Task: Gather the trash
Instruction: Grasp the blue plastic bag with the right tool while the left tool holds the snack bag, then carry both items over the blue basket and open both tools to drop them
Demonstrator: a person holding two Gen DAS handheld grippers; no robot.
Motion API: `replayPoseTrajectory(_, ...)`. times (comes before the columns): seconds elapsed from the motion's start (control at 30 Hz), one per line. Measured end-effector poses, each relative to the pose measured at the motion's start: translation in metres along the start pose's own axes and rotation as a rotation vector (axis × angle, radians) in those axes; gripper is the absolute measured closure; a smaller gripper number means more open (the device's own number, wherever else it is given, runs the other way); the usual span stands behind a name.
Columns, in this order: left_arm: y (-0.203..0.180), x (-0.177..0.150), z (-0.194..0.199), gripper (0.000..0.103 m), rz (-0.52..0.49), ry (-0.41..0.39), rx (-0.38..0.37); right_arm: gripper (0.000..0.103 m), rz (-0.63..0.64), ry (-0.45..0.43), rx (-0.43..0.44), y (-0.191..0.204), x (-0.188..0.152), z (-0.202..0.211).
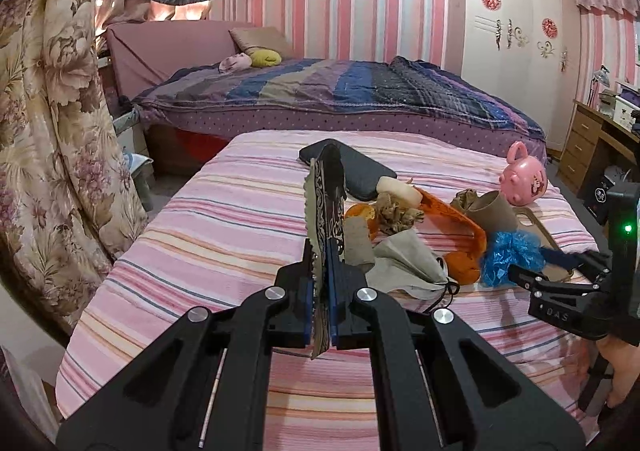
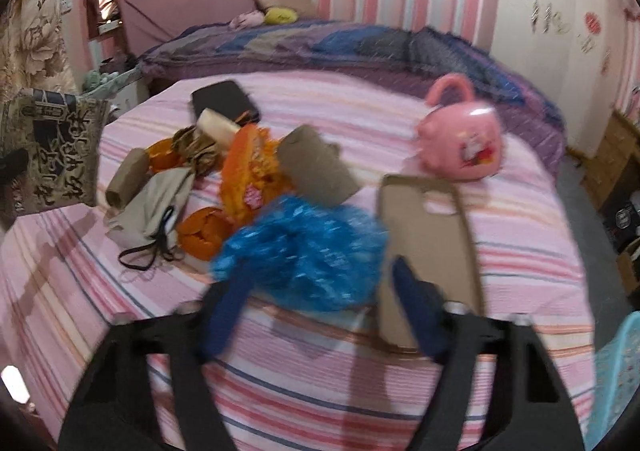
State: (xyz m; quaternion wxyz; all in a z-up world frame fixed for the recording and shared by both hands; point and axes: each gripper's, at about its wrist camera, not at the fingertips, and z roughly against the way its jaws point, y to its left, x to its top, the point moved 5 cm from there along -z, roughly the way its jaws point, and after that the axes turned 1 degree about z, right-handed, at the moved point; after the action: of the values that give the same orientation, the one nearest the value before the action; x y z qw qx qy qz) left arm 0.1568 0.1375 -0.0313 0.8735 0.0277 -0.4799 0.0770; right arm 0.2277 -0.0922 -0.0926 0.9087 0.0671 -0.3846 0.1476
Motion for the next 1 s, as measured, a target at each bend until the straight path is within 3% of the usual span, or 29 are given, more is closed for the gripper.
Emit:
replayPoseTrajectory(0.03,0.0,-0.001,-0.001,0.099,-0.001,0.003,0.003,0.068,0.0,0.003,0.009,0.001,0.0,-0.002)
replayPoseTrajectory(0.1,0.0,-0.002,-0.002,0.099,-0.003,0.008,0.007,0.078,0.012,-0.01,0.013,0.003,0.0,0.001)
replayPoseTrajectory(0.23,0.0,-0.002,0.0,0.099,-0.002,0.003,0.011,0.086,0.029,-0.055,-0.01,0.002,0.002,0.016)
replayPoseTrajectory(0.6,-0.036,-0.001,0.024,0.099,-0.047,-0.038,-0.013,0.088,0.043,-0.153,-0.054,-0.035,-0.006,0.08)
replayPoseTrajectory(0.77,-0.08,-0.002,0.035,0.099,-0.081,-0.04,-0.06,0.088,0.032,-0.174,-0.075,-0.059,-0.012,0.102)
replayPoseTrajectory(1.0,-0.154,-0.002,0.049,0.099,-0.136,-0.055,-0.147,0.088,-0.014,-0.199,-0.133,-0.124,-0.03,0.143)
